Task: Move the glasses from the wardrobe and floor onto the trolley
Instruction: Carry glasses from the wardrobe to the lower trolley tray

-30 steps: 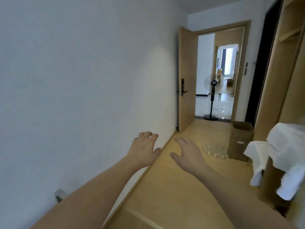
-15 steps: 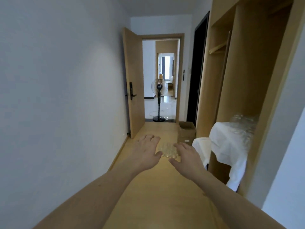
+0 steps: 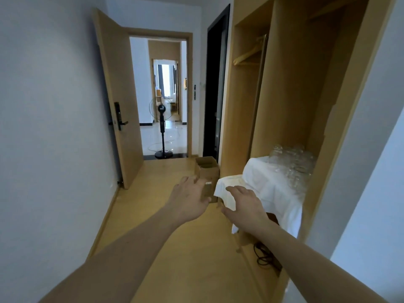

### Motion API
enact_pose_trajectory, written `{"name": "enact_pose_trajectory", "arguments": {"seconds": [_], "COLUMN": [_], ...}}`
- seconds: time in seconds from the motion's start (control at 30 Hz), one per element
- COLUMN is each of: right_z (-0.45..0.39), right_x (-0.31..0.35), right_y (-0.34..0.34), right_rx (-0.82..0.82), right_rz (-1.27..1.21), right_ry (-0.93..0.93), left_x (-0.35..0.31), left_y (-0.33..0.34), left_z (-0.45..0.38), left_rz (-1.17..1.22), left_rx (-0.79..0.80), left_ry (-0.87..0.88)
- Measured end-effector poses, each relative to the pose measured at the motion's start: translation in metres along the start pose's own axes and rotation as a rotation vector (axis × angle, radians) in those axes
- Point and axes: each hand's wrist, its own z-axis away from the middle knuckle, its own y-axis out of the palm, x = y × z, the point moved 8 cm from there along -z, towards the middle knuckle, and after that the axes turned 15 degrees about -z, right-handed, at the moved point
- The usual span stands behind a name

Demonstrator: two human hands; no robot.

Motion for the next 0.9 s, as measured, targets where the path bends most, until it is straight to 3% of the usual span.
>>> {"name": "enact_pose_trajectory", "arguments": {"seconds": [0.2, 0.5, 0.9], "right_z": [-0.058, -0.174, -0.278], "right_x": [-0.027, -0.092, -0.2], "right_y": [0.0, -0.017, -0.036], "right_rx": [-0.006, -0.068, -0.081], "right_rz": [0.041, -0.057, -0.156], "right_ry": [0.025, 0.0, 0.081], "left_x": [-0.006, -0.019, -0.069], "left_y": [0.022, 0.029, 0.079], "left_z": [-0.059, -0.183, -0.32], "left_rz": [0.048, -0.077, -0.156], "left_rx": [-0.011, -0.046, 0.072], "left_ry": [0.053, 0.079, 0.163]}}
